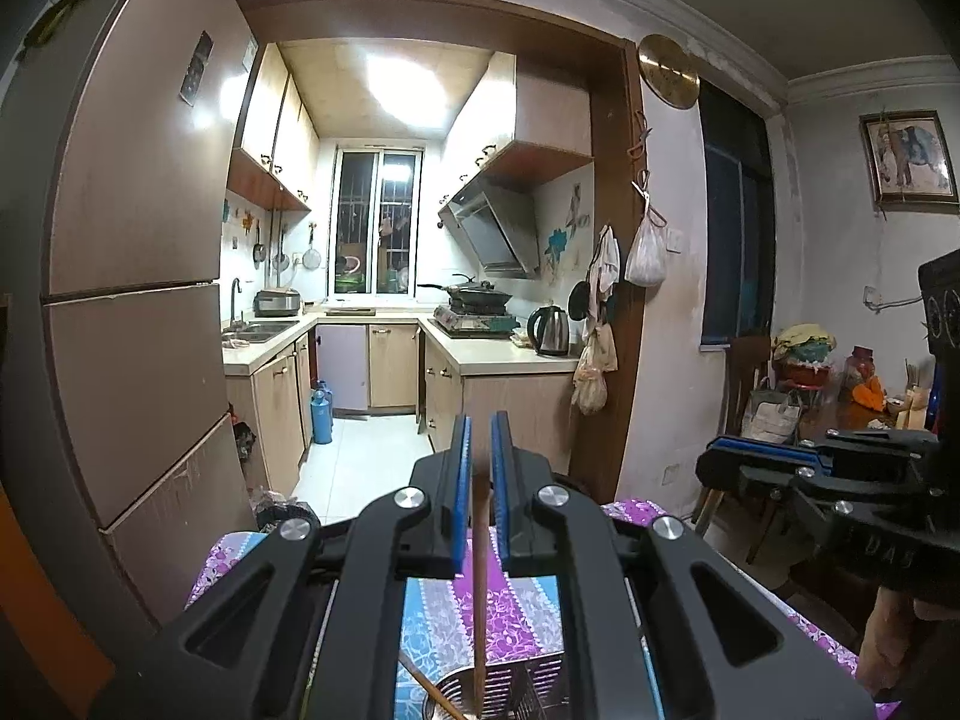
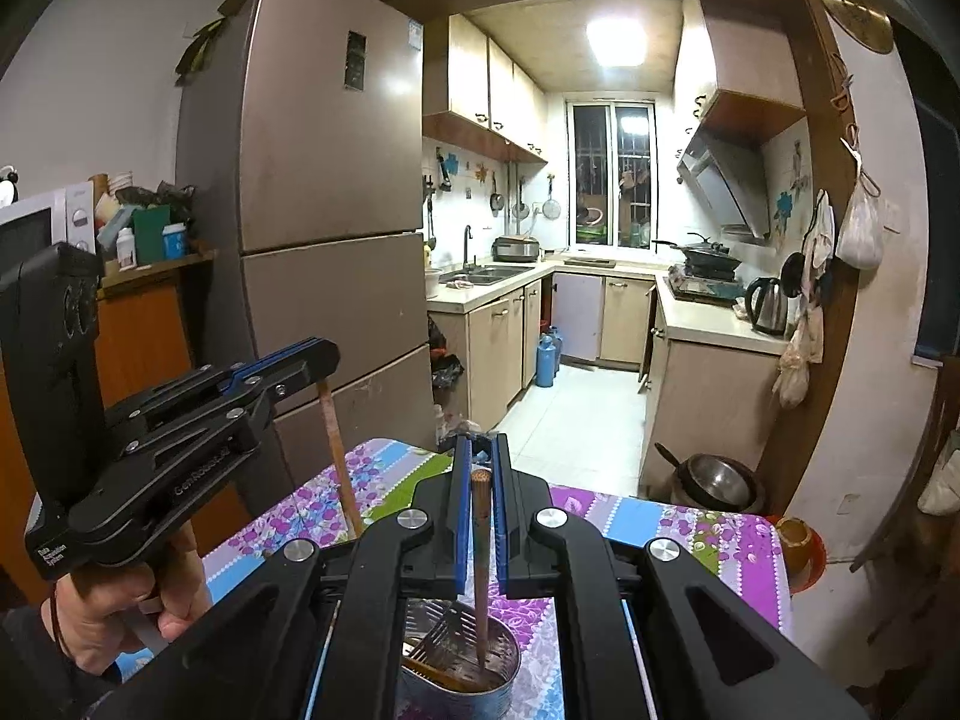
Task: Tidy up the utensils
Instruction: 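Lower the chopstick into the blue holder and open the right gripper, then move the right gripper back above the chopsticks lying on the table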
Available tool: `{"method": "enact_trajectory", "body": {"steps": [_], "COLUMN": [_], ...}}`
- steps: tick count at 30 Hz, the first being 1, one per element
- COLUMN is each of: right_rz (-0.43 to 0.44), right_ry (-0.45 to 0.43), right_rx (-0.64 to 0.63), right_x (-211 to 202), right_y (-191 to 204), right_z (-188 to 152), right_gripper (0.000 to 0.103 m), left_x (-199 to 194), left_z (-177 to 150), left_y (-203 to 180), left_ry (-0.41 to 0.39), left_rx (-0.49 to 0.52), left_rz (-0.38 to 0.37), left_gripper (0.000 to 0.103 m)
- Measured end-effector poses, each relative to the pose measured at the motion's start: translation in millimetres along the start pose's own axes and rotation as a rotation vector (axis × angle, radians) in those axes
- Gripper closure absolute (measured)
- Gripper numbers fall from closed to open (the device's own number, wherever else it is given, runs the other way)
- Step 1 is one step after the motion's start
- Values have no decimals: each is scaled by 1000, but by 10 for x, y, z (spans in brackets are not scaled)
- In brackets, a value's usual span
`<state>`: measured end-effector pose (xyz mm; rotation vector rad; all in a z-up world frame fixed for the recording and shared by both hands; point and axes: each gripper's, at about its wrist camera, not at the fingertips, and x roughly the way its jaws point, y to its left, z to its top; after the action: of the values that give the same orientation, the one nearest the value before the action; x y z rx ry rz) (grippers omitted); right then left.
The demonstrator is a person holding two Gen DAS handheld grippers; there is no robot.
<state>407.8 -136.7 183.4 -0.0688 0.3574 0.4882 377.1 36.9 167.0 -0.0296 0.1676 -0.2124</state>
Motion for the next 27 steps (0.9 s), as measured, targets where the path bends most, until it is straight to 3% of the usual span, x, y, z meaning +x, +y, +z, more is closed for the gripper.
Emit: {"method": "enact_trajectory", "body": {"steps": [4,9,12,14,16,19,23,25,27], "right_rz": [-6,-10,-4,6,12,15,-7,-35,-51], "right_ry": [-11,-62,-105,-158,-200,-224,-153,-85,-21], "right_rx": [1,5,-8,-34,-54,-73,-41,0,66], "right_x": [-30,-298,-650,-1085,-1509,-2079,-2525,-2632,-2678], "right_y": [19,58,76,125,168,270,372,414,446], "right_z": [13,68,64,-33,-244,-839,-1914,-2485,-2976], "right_gripper": [93,90,90,81,61,59,59,74,79], "left_x": [-69,-279,-672,-1034,-1401,-1981,-2470,-2616,-2732], "left_z": [23,109,181,168,76,-280,-991,-1336,-1731], "left_y": [43,76,77,88,78,53,-60,-158,-227], "left_ry": [-19,-44,-88,-121,-142,-157,-69,-31,29], "left_rx": [-9,-10,8,23,51,90,113,133,125], "left_rz": [11,19,24,26,36,34,0,2,-4], "left_gripper": [61,57,52,47,37,31,31,31,31]}}
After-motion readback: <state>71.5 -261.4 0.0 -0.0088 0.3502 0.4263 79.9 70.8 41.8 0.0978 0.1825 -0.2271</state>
